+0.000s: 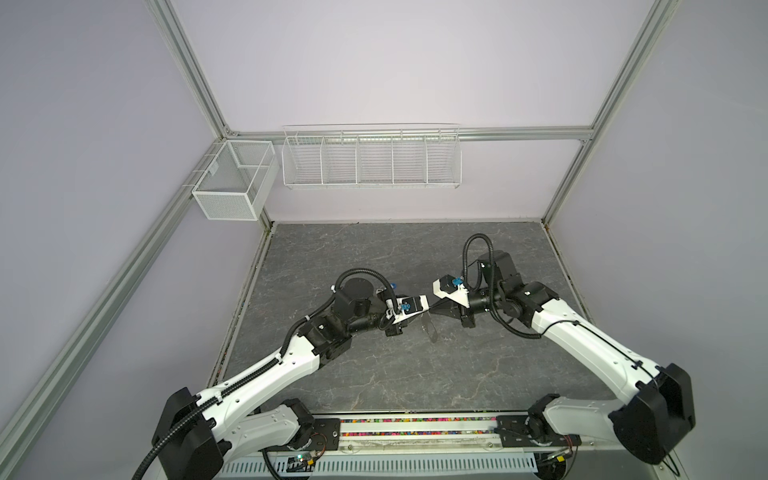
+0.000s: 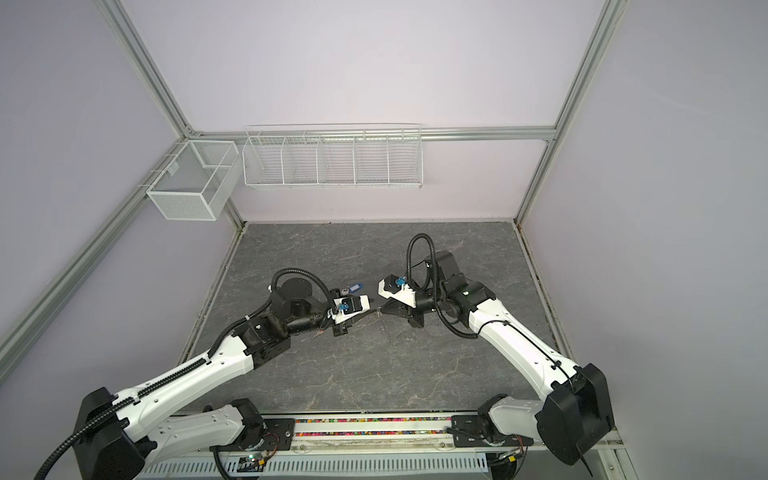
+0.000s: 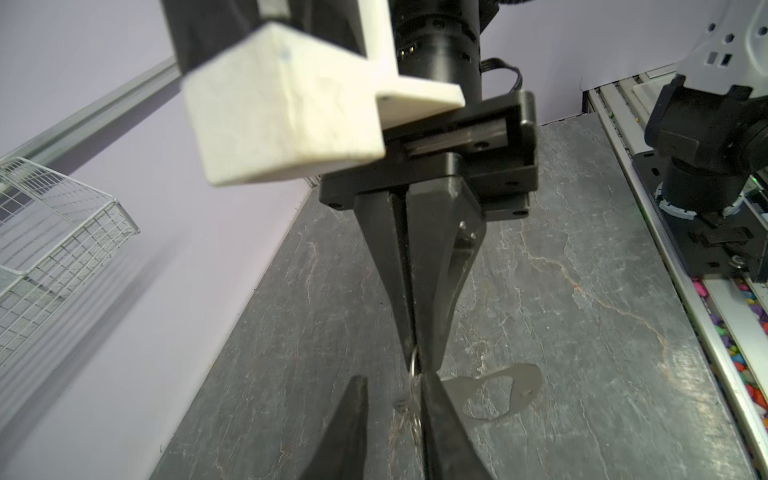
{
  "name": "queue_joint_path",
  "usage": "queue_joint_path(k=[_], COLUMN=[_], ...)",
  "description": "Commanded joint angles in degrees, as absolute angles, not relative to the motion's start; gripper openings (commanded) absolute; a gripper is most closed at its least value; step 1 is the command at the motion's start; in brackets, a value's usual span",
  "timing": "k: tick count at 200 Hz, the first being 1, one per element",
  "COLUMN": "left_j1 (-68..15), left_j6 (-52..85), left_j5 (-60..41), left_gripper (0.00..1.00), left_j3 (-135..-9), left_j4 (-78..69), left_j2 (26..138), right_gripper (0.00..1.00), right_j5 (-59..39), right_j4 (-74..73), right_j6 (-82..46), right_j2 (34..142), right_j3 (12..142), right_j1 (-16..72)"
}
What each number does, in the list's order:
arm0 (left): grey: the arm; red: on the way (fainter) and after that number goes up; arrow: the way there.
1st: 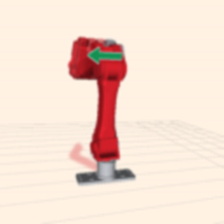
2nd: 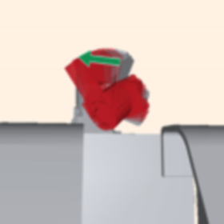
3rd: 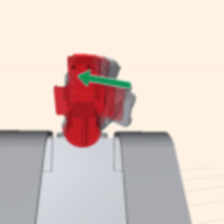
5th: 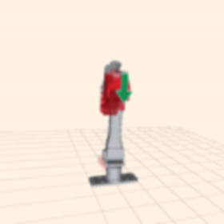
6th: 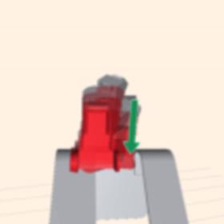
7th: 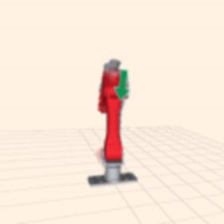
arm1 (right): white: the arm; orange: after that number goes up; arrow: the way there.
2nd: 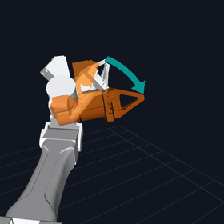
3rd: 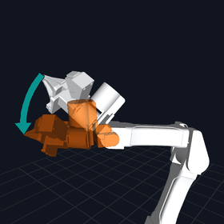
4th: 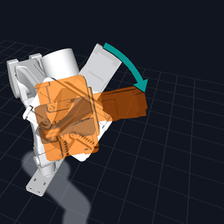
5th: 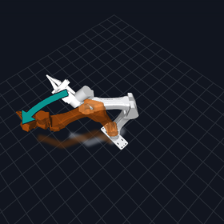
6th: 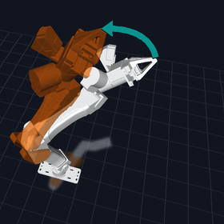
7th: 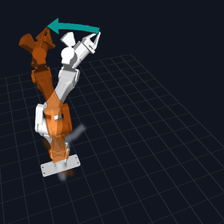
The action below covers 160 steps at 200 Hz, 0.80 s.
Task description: Put the keys on the keyring
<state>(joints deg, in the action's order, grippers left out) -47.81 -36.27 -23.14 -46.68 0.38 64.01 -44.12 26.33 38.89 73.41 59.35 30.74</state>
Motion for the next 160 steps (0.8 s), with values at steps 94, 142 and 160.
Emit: queue_joint_path(k=[94, 142, 160], left_j1=[-48.9, -48.9, -48.9], left_j6=[-38.8, -39.4, -38.9], left_j5=[-22.8, -21.7, -22.1], left_gripper=[0.04, 0.04, 0.05], left_j3=[-52.8, -53.6, -54.2], left_j4=[7.2, 10.7, 11.3], left_j2=[69.3, 71.4, 72.2], right_gripper=[0.07, 0.07, 0.07], right_j5=[-45.2, -45.0, -45.6], right_j4=[28.1, 24.4, 24.1], right_j6=[41.0, 40.2, 40.2], right_j2=[74.0, 71.9, 71.6], right_j3=[61.2, 59.7, 59.7], right_j1=[31.6, 31.5, 31.5])
